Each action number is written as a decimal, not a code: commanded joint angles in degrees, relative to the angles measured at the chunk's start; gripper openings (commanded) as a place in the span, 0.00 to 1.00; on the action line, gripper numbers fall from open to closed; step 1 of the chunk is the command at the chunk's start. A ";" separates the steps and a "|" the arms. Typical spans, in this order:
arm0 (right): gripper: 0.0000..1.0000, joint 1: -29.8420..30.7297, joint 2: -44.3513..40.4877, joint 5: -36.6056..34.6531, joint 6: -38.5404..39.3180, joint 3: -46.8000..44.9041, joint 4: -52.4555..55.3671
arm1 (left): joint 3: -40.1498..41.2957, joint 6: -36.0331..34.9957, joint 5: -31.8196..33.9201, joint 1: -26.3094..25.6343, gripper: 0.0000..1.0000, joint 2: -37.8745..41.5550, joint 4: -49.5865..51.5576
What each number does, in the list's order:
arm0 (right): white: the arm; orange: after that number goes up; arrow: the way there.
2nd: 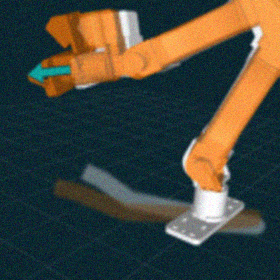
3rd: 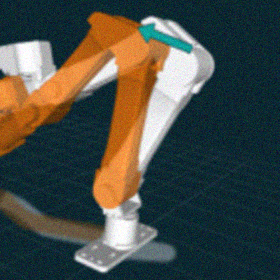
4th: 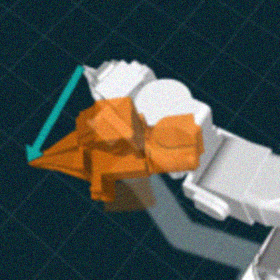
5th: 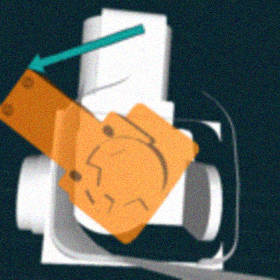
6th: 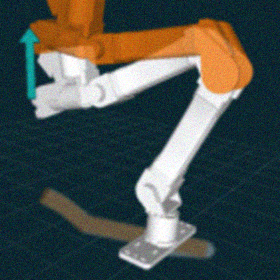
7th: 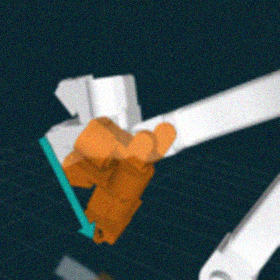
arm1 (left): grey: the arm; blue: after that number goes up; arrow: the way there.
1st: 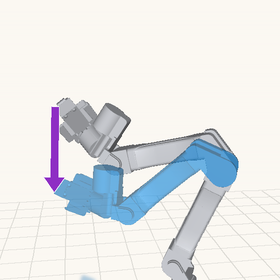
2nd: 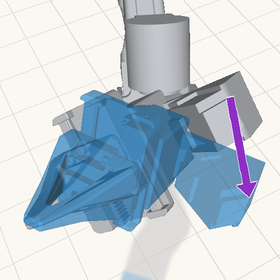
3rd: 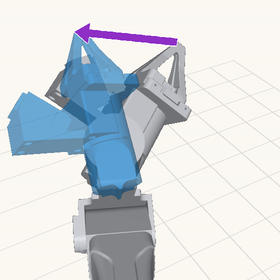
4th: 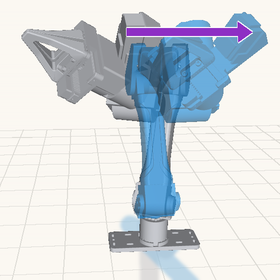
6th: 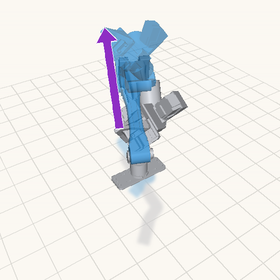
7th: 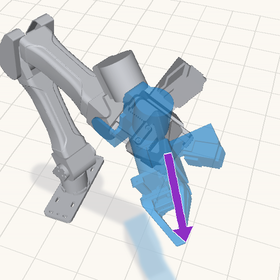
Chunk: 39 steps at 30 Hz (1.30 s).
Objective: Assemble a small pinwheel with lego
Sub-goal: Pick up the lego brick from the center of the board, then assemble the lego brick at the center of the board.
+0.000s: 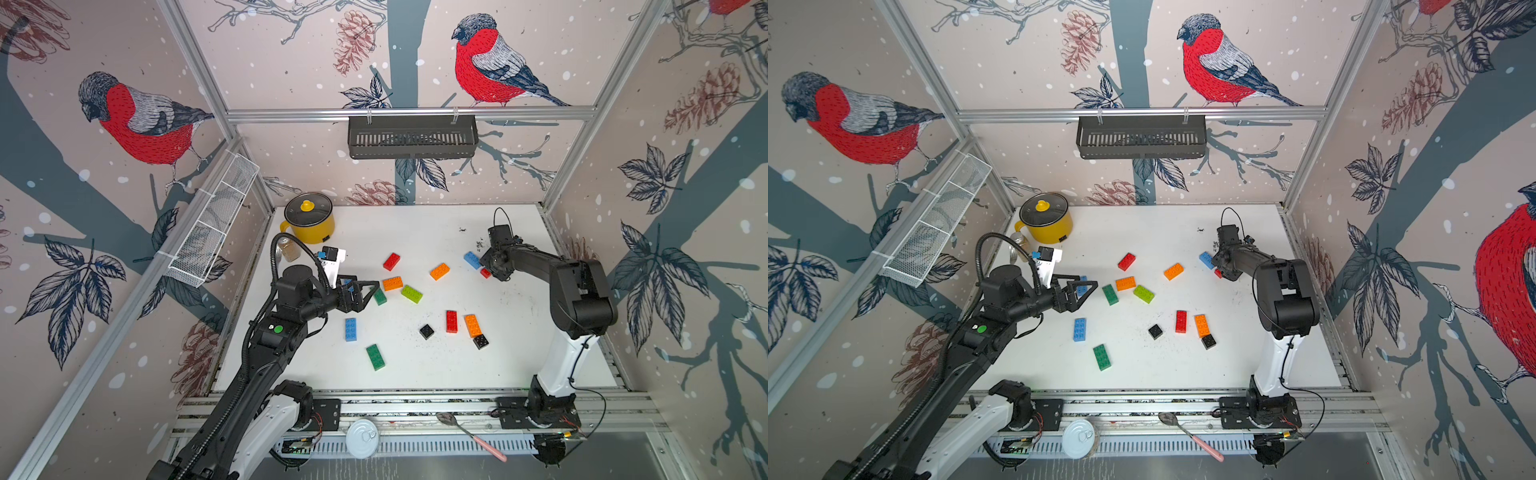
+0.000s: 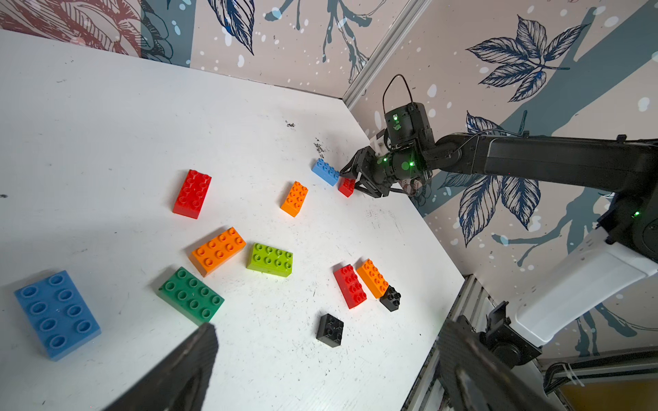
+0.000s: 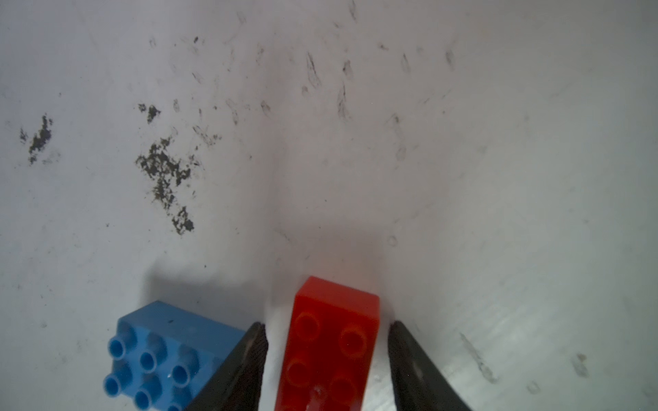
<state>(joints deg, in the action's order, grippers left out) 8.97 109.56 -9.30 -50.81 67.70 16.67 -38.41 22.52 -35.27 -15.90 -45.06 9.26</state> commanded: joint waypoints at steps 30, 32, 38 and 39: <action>0.22 18.26 -16.25 3.17 21.37 -7.35 0.32 | 0.77 0.70 -3.06 1.54 0.97 2.16 -1.75; 0.22 19.85 -15.26 3.50 21.15 -7.94 0.00 | 0.49 0.58 -3.13 1.57 0.97 1.16 -1.33; 0.22 22.88 -12.55 5.30 20.83 -10.30 -2.12 | 0.87 0.67 -3.49 0.65 0.97 -0.99 -0.94; 0.22 23.34 -12.23 5.35 20.71 -10.54 -2.32 | 0.52 0.51 -3.38 -0.11 0.97 -2.01 -0.12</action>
<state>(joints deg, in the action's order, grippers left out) 31.59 96.68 -5.34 -30.13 57.54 16.25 -37.43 23.77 -37.52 -15.03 -45.63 8.34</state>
